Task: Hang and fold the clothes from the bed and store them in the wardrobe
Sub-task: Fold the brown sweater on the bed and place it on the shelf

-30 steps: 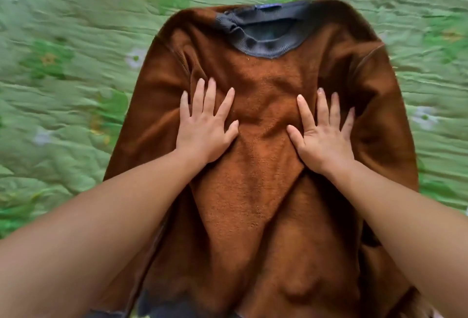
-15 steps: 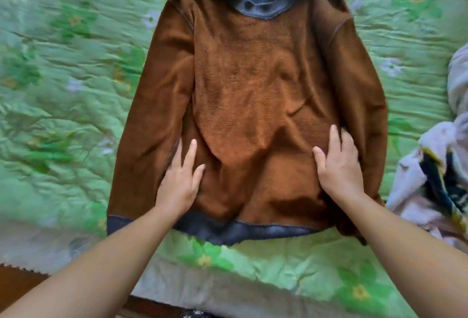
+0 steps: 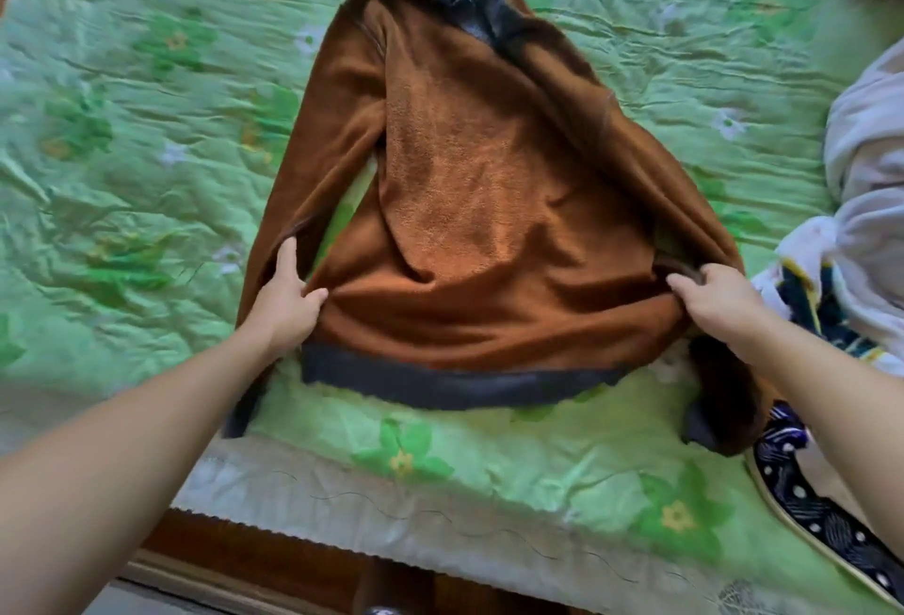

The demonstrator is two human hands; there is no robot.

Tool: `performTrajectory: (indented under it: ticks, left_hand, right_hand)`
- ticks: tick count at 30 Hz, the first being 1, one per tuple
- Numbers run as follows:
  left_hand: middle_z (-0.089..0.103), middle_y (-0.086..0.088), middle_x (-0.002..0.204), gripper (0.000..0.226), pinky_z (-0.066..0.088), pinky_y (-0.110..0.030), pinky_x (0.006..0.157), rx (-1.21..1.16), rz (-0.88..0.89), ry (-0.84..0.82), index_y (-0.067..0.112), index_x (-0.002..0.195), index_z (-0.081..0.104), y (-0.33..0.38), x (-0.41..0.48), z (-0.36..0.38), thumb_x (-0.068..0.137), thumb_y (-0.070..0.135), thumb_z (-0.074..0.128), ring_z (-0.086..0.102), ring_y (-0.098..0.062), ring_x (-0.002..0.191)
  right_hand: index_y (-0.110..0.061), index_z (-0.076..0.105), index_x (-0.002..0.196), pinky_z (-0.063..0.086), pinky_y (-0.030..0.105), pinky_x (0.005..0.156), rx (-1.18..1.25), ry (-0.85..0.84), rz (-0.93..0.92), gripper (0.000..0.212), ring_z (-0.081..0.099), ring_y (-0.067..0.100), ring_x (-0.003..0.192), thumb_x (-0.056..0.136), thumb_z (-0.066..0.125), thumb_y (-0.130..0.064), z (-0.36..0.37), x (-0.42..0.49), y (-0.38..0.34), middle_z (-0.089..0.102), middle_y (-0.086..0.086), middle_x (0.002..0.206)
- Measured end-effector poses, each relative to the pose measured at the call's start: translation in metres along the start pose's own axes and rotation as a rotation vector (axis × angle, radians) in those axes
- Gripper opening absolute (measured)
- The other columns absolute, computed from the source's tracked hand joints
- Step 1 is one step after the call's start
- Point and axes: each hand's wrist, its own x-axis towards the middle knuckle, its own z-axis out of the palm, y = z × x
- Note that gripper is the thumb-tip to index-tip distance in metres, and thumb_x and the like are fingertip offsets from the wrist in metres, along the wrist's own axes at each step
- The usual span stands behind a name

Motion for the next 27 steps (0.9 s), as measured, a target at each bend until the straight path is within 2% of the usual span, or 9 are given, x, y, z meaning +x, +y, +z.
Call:
performTrajectory:
  ticks: [2, 4, 7, 10, 13, 17, 21, 24, 27]
  left_hand:
    - [0.065, -0.007, 0.096, 0.067, 0.047, -0.029, 0.070, -0.148, -0.026, -0.073, 0.028, 0.151, 0.026, -0.004, -0.003, -0.003, 0.096, 0.027, 0.064, 0.062, -0.020, 0.081]
    - [0.068, -0.008, 0.107, 0.047, 0.046, -0.027, 0.060, -0.332, -0.112, -0.237, 0.031, 0.134, 0.042, -0.008, -0.015, 0.002, 0.095, 0.029, 0.067, 0.065, -0.015, 0.085]
    - [0.069, -0.003, 0.117, 0.032, 0.053, -0.035, 0.081, -0.352, -0.101, -0.290, 0.023, 0.122, 0.056, -0.020, -0.028, 0.017, 0.093, 0.021, 0.069, 0.065, -0.019, 0.106]
    - [0.073, 0.000, 0.115, 0.021, 0.050, -0.043, 0.103, -0.367, -0.053, -0.309, 0.017, 0.116, 0.068, -0.027, -0.036, 0.023, 0.095, 0.019, 0.067, 0.067, -0.020, 0.111]
    - [0.073, 0.005, 0.114, 0.016, 0.051, -0.034, 0.097, -0.298, -0.009, -0.311, 0.021, 0.112, 0.070, -0.029, -0.040, 0.019, 0.096, 0.022, 0.067, 0.067, -0.016, 0.110]
    - [0.069, -0.011, 0.121, 0.036, 0.047, -0.034, 0.097, 0.169, 0.009, -0.309, 0.008, 0.123, 0.064, -0.031, -0.037, 0.020, 0.094, 0.029, 0.069, 0.063, -0.029, 0.114]
    - [0.065, -0.017, 0.122, 0.052, 0.050, -0.039, 0.090, 0.524, -0.066, -0.318, 0.006, 0.121, 0.055, -0.023, -0.048, 0.024, 0.091, 0.047, 0.067, 0.060, -0.036, 0.113]
    - [0.057, -0.009, 0.108, 0.059, 0.051, -0.042, 0.071, 0.577, 0.041, -0.062, 0.017, 0.111, 0.041, -0.007, -0.054, 0.020, 0.081, 0.057, 0.072, 0.063, -0.035, 0.096]
    - [0.049, -0.001, 0.106, 0.048, 0.047, -0.039, 0.065, 0.391, 0.225, 0.083, 0.024, 0.118, 0.039, 0.020, -0.046, 0.014, 0.087, 0.050, 0.067, 0.059, -0.025, 0.086]
  right_hand:
    - [-0.010, 0.059, 0.084, 0.043, 0.037, 0.068, 0.215, -0.008, -0.001, 0.037, 0.061, 0.033, 0.082, 0.096, 0.061, -0.045, 0.000, -0.013, -0.002, 0.063, 0.012, 0.084]
    - [-0.016, 0.067, 0.101, 0.049, 0.033, 0.064, 0.606, -0.324, 0.135, 0.028, 0.067, 0.024, 0.081, 0.091, 0.070, -0.043, 0.009, -0.033, -0.001, 0.072, 0.006, 0.092]
    - [-0.016, 0.071, 0.115, 0.047, 0.032, 0.070, 0.649, -0.658, 0.250, 0.033, 0.069, 0.021, 0.090, 0.083, 0.076, -0.019, 0.029, -0.063, 0.012, 0.077, 0.004, 0.105]
    - [-0.007, 0.070, 0.111, 0.050, 0.034, 0.078, 0.747, -0.474, 0.303, 0.028, 0.069, 0.026, 0.090, 0.083, 0.074, -0.008, 0.042, -0.074, 0.023, 0.075, 0.011, 0.104]
    - [-0.009, 0.074, 0.103, 0.053, 0.023, 0.054, 0.724, -0.405, 0.283, 0.027, 0.074, 0.018, 0.071, 0.080, 0.081, -0.022, 0.043, -0.079, 0.033, 0.078, 0.005, 0.093]
    - [-0.012, 0.077, 0.104, 0.054, 0.033, 0.077, -0.067, -0.405, 0.041, 0.050, 0.071, 0.024, 0.088, 0.082, 0.075, -0.056, 0.045, -0.086, 0.057, 0.077, 0.005, 0.099]
    - [-0.011, 0.067, 0.113, 0.054, 0.040, 0.086, -0.403, -0.453, 0.046, 0.072, 0.068, 0.033, 0.097, 0.082, 0.060, -0.075, 0.045, -0.092, 0.056, 0.073, 0.012, 0.107]
    - [-0.012, 0.044, 0.118, 0.053, 0.045, 0.082, -0.412, -0.178, 0.066, 0.070, 0.065, 0.038, 0.104, 0.082, 0.062, -0.069, 0.046, -0.096, 0.038, 0.063, 0.018, 0.117]
    - [-0.014, 0.041, 0.128, 0.051, 0.052, 0.088, -0.318, 0.147, -0.166, 0.060, 0.055, 0.042, 0.111, 0.088, 0.062, -0.054, 0.046, -0.092, 0.002, 0.051, 0.018, 0.123]
